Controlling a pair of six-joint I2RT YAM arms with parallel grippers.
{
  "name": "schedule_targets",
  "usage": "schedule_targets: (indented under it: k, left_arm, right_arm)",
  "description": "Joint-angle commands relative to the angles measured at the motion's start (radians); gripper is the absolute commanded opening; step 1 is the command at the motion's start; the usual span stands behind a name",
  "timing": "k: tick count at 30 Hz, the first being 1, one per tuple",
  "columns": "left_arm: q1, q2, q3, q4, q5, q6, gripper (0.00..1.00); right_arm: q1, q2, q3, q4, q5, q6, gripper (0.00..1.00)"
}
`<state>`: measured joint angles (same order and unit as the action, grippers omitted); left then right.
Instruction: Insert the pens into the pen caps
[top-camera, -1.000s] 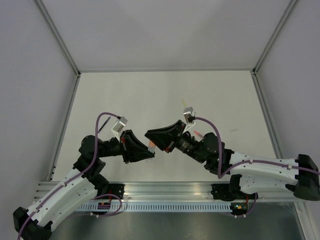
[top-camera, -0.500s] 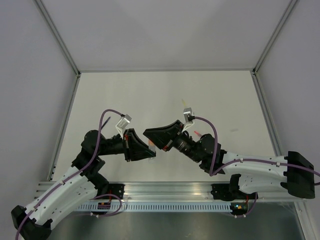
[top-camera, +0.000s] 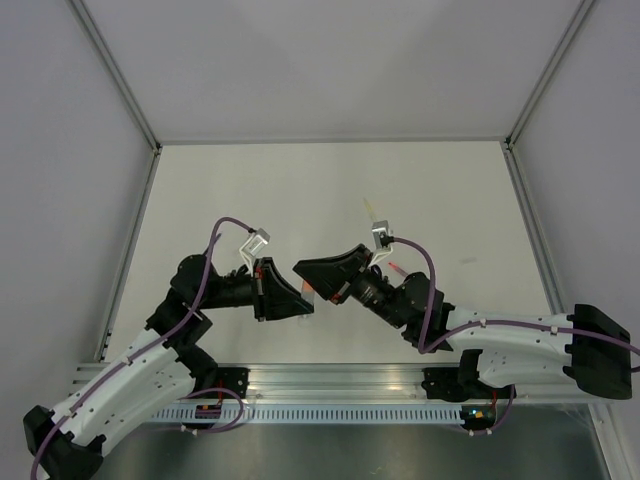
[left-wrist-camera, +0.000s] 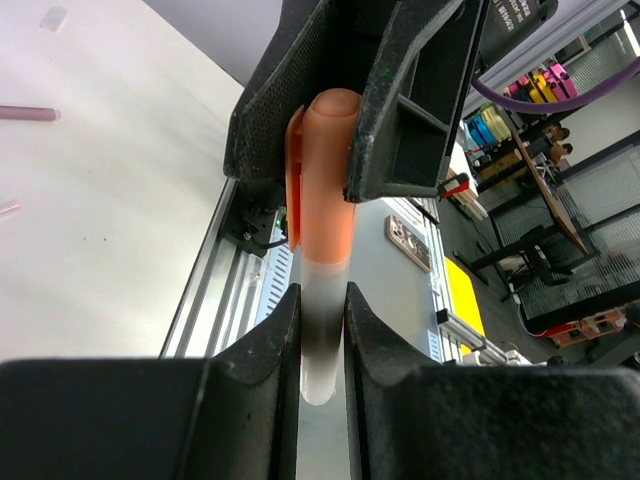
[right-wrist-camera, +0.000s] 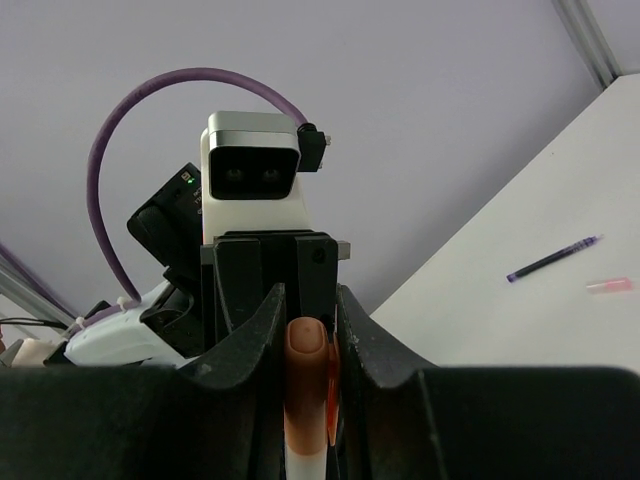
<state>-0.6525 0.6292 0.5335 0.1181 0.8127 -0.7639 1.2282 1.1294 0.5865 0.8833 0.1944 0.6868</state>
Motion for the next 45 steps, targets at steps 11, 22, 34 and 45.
schedule_targets:
  k: [11, 22, 34, 45]
  left_arm:
    - [0.06, 0.086, 0.019, 0.167, -0.144, 0.032, 0.02]
    - [0.06, 0.535, 0.184, -0.034, -0.449, 0.1, 0.02]
    - [0.067, 1.142, 0.559, -0.191, -0.67, 0.02, 0.02]
    - [0.067, 1.29, 0.609, -0.238, -0.707, 0.012, 0.24]
  right_arm:
    - [0.013, -0.068, 0.364, -0.694, 0.329, -0.147, 0.55]
    - [-0.041, -0.273, 0.396, -1.027, 0.576, -0.213, 0.62]
    - [-0.042, -0.385, 0.302, -1.106, 0.579, -0.22, 0.65]
    - [-0.042, -0.382, 0.3, -1.112, 0.586, -0.256, 0.66]
